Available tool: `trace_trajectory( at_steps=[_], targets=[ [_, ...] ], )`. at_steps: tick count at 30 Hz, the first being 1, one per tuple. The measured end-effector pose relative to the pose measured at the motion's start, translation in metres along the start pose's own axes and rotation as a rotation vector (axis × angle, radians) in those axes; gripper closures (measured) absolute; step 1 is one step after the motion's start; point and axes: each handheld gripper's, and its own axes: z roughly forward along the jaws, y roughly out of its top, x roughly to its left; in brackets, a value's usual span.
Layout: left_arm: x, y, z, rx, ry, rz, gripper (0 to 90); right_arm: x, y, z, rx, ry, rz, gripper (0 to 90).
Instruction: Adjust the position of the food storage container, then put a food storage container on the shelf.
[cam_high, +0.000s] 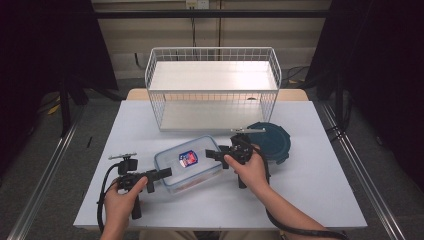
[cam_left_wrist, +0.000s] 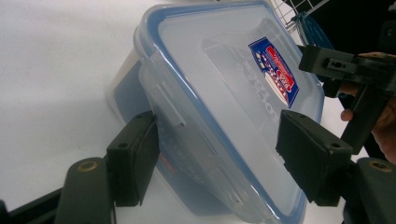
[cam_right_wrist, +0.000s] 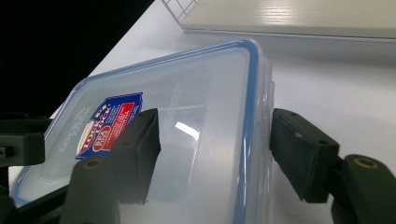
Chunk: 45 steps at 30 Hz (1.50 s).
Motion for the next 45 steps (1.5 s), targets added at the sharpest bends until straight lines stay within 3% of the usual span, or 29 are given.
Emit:
trace_trajectory(
  at_steps=[6, 9, 11, 16, 17, 19, 25, 32, 36, 38, 45],
  targets=[
    [0.002, 0.000, -0.002, 0.012, -0.004, -0.020, 33.0, 0.001, 0.000, -0.002, 0.006, -0.007, 0.020, 35.3],
    [0.003, 0.000, -0.002, 0.011, -0.006, -0.019, 33.1, -0.001, 0.000, 0.001, 0.013, 0.001, 0.029, 27.8],
    [0.004, 0.000, -0.001, 0.012, -0.016, -0.029, 33.4, -0.003, -0.001, 0.006, 0.019, 0.022, 0.064, 24.1],
    [0.006, 0.000, -0.001, 0.013, -0.026, -0.044, 33.2, -0.003, 0.000, 0.008, 0.030, 0.023, 0.091, 23.9],
    [0.006, 0.000, -0.001, 0.007, -0.030, -0.051, 33.2, -0.005, -0.001, 0.008, 0.036, 0.032, 0.127, 25.2],
    [0.006, 0.000, -0.001, 0.006, -0.028, -0.055, 33.2, -0.005, -0.001, 0.007, 0.034, 0.034, 0.137, 25.5],
    [0.003, 0.000, 0.001, 0.011, -0.022, -0.069, 35.2, -0.009, -0.009, -0.001, 0.033, 0.062, 0.224, 28.7],
    [0.001, 0.002, 0.006, 0.015, -0.030, -0.076, 35.5, -0.010, -0.018, -0.015, 0.048, 0.065, 0.241, 30.1],
    [-0.001, 0.003, 0.008, 0.016, -0.030, -0.077, 36.3, -0.009, -0.024, -0.022, 0.028, 0.059, 0.233, 31.4],
    [-0.001, 0.003, 0.008, 0.021, -0.035, -0.070, 36.8, -0.009, -0.027, -0.025, 0.011, 0.060, 0.252, 33.0],
    [-0.004, 0.004, 0.006, 0.011, -0.034, -0.095, 41.2, -0.006, -0.034, -0.034, -0.031, 0.048, 0.266, 37.3]
  ],
)
